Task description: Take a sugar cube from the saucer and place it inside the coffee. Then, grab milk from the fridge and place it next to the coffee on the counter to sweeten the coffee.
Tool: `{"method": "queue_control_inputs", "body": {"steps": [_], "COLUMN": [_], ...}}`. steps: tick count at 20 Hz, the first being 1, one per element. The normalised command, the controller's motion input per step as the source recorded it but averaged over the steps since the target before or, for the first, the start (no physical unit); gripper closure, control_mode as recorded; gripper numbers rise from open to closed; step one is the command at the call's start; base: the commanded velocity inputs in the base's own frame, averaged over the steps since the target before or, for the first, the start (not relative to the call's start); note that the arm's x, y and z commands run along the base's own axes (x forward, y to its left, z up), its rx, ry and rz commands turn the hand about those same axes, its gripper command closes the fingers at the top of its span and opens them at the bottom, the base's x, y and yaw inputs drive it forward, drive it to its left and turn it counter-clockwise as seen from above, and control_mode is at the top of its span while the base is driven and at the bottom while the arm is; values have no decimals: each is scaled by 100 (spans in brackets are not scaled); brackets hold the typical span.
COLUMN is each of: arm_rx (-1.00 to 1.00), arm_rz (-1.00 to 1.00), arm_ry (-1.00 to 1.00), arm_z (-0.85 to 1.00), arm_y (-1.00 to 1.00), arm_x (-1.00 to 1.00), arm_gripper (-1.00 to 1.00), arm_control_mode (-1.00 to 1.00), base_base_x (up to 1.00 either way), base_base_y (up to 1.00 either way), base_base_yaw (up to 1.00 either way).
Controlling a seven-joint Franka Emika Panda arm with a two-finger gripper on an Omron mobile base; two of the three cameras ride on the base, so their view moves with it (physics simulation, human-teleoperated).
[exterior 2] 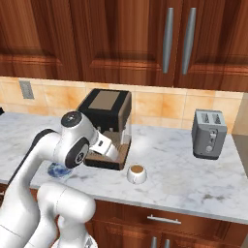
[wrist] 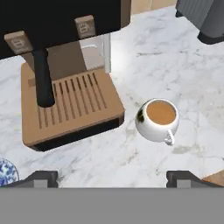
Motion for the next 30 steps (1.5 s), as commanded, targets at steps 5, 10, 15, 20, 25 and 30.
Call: {"method": "queue_control_inputs", "body": {"steps": [5, 10, 15, 20, 25, 30], "arm_rx": [-3, -9, 0, 0, 0, 0], "arm_rz": [19, 12, 0, 0, 0, 0], "arm_ry": [-9, -13, 0, 0, 0, 0], "arm_z": [73, 5, 0, 0, 0, 0], "arm_y": [77, 36, 0, 0, 0, 0], "arm_x": [-32, -47, 0, 0, 0, 0], "arm_gripper": [-100, -100, -100, -100, -100, -100], "arm_control_mode": [-100, 100, 100, 100, 100, 100], "base_base_x": [0, -20, -77, -6, 0, 4], "base_base_y": [0, 1, 4, 0, 0, 0], "base_base_yaw": [0, 8, 83, 100, 100, 100]}}
